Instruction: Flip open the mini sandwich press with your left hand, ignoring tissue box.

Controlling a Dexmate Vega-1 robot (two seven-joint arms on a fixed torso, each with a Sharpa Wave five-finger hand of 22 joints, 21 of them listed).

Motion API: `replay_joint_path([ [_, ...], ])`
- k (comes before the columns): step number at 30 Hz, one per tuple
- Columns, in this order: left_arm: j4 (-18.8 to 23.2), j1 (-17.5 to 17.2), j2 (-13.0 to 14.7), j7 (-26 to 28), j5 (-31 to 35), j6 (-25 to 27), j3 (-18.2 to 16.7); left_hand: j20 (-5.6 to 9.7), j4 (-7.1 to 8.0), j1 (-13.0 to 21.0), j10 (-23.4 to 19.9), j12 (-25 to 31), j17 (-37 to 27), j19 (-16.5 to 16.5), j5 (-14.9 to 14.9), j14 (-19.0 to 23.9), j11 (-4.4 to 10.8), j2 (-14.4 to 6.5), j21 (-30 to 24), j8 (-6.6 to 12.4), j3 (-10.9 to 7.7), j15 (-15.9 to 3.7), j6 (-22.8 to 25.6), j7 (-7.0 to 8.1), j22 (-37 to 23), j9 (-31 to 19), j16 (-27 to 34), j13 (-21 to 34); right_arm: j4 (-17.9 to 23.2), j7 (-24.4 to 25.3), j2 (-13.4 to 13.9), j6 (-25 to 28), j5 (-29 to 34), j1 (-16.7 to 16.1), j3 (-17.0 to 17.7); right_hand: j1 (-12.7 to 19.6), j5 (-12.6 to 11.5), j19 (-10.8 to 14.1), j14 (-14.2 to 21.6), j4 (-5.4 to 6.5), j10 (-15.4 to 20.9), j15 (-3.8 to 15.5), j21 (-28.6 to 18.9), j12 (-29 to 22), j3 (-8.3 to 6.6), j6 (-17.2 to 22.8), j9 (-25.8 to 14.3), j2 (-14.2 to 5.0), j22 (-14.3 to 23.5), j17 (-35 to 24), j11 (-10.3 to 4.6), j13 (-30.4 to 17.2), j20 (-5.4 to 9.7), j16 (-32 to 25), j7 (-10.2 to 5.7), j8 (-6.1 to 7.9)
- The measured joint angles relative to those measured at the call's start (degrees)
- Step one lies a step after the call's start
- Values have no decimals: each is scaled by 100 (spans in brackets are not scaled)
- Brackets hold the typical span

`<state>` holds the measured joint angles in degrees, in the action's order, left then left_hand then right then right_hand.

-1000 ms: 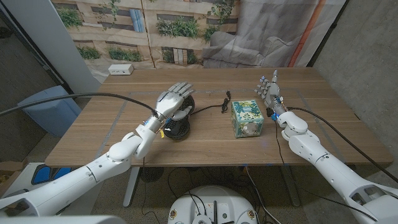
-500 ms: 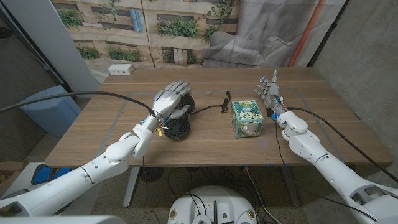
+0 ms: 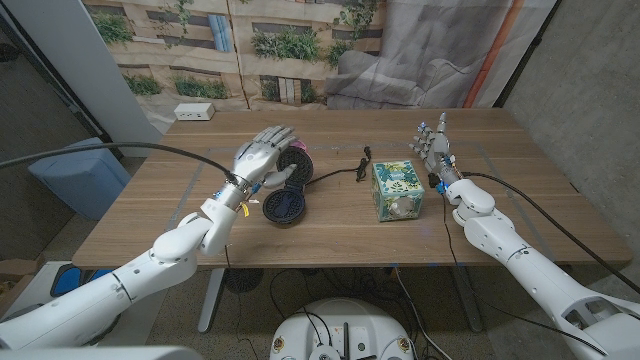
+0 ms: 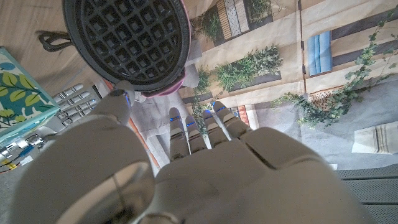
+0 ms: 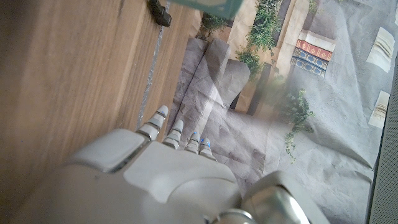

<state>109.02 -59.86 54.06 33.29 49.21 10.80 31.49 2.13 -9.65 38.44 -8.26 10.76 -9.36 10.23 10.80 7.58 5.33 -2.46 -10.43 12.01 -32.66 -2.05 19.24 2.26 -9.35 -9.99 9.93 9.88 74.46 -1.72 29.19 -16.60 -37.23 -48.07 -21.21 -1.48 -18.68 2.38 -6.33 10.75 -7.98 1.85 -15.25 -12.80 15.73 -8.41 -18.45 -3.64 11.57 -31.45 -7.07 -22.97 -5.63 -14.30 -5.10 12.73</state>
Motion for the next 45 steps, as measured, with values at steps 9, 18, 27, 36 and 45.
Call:
replay_joint_path([
  [9, 148, -293, 133, 17, -525, -163, -446, 0, 46, -90, 0, 0, 0, 0, -22, 0, 0, -26, 0, -44, 110, 0, -73, 72, 0, 0, 0, 0, -1, 0, 0, -1, 1, 0, 0, 0, 0, 0, 0, 0, 0, 0, 0, 0, 0, 0, 0, 0, 0, 0, 0, 0, 0, 0, 0, 0],
  [18, -17, -335, -86, -98, -1531, -466, -790, 0, 94, -177, 0, 0, -12, 0, -44, 0, 0, -69, 0, -88, 157, 0, -125, 80, -14, 0, 0, 0, -1, 0, 1, -2, 1, 0, 0, 0, 0, 0, 0, 0, 0, 0, 0, 0, 0, 0, 0, 0, 0, 0, 0, 0, 0, 0, 0, 0],
  [27, -404, -147, -417, -333, -2452, -844, -968, 1, 131, -340, 13, 0, -12, -5, -66, -32, -13, -112, 0, -116, 242, -32, -166, 39, -13, 0, 0, 0, 0, 2, 1, -2, 1, -2, 0, 0, 0, 0, 0, 0, 0, 0, 0, 0, 0, 0, 0, 0, 0, 0, 0, 0, 0, 0, 0, 0],
  [36, -924, 93, -753, -583, -3384, -1334, -1045, -1, 190, -521, 44, 0, -11, -86, -66, -63, -44, -142, 0, -133, 349, -1, -249, 38, -13, 0, 0, 0, 1, 3, 1, -3, 2, -3, -1, 0, 0, 0, 0, 0, 0, 0, 0, 0, 0, 0, 0, 0, 0, 0, 0, 0, 0, 0, 0, 0],
  [45, -1344, 225, -1019, -720, -4026, -1680, -1081, 7, 268, -805, 85, -40, -11, -221, -66, -179, -85, -244, 0, -165, 507, -11, -475, 82, -13, 0, 0, 0, 3, 4, 1, -4, 2, -6, -1, 0, 0, 0, 0, 0, 0, 0, 0, 0, 0, 0, 0, 0, 0, 0, 0, 0, 0, 0, 0, 0],
])
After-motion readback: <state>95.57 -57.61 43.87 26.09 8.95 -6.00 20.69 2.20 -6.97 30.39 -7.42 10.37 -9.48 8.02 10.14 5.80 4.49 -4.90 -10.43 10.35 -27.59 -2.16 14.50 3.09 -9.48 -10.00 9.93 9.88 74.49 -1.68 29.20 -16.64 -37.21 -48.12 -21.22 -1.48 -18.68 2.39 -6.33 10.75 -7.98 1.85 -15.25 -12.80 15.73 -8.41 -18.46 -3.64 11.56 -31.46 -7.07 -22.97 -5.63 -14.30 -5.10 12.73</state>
